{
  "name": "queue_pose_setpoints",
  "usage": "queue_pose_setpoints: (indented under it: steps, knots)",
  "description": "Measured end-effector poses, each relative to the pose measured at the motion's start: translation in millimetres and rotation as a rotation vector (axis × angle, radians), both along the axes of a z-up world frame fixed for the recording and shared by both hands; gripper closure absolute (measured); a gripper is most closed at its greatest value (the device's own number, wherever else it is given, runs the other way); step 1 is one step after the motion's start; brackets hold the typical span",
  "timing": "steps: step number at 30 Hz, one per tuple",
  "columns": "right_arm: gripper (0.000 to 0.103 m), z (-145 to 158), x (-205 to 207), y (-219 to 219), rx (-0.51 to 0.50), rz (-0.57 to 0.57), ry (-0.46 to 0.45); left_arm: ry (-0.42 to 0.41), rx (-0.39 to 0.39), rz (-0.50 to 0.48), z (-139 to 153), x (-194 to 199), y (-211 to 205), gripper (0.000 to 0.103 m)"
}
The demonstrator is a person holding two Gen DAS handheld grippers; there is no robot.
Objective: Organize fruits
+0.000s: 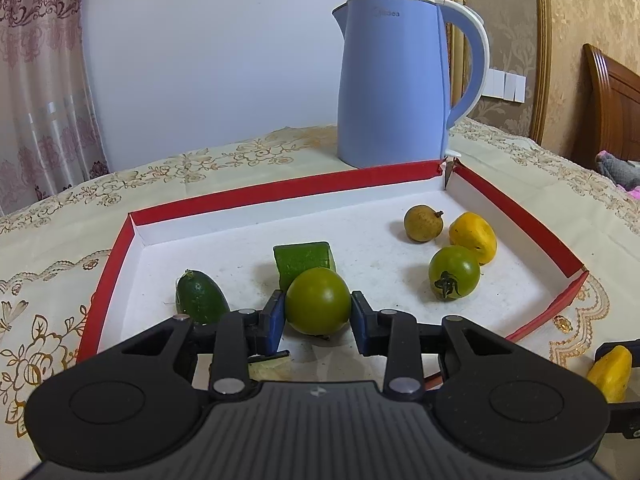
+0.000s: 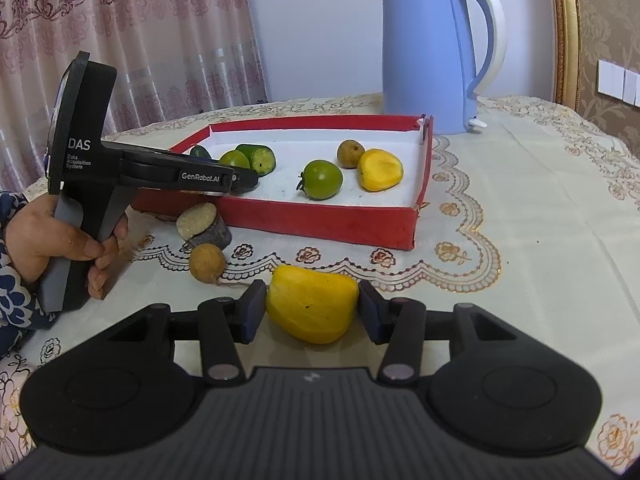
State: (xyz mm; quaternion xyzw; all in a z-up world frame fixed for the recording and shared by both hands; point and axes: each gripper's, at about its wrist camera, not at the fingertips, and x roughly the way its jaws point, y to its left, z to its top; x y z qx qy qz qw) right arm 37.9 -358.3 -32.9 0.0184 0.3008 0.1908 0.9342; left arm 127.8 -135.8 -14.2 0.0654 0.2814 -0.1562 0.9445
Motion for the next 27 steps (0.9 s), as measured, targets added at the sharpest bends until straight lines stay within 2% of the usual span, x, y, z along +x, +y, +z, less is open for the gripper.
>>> queue_pose_setpoints:
  steps: [13, 27]
  knots:
    - [0.056, 2, 0, 9, -0.046, -0.008, 0.004, 0.009, 0.002, -0.008, -1, 2, 1, 0.07]
    - [0.056, 38, 4, 11, -0.116, -0.007, -0.067, 0.013, -0.01, -0.008, -1, 3, 2, 0.069]
